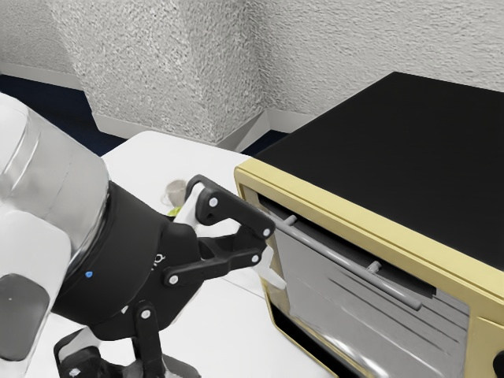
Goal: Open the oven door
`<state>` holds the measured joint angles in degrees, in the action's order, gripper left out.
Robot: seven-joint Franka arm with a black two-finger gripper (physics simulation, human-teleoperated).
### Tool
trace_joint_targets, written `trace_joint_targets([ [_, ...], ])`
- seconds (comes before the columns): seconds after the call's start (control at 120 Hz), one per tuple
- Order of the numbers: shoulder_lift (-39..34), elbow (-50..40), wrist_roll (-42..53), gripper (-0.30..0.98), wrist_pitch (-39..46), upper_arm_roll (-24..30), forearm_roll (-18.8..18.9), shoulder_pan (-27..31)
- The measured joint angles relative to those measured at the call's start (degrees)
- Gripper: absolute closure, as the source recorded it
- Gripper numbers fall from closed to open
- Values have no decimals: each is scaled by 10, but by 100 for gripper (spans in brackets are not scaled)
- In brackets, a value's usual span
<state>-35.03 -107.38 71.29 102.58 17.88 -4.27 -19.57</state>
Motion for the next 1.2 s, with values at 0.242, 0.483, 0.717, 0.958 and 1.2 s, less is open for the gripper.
trace_joint_targets([
  [0.242, 62, 7, 36, 0, 25, -65, -5, 15],
  [0.483, 22, -76, 48, 0, 95, -72, -3, 15],
  [0.717, 57, -76, 55, 0, 145, -73, 12, 16],
  [0.958, 85, -73, 60, 0, 170, -73, 15, 16],
  [1.2, 92, -79, 63, 0, 182, -73, 16, 16],
])
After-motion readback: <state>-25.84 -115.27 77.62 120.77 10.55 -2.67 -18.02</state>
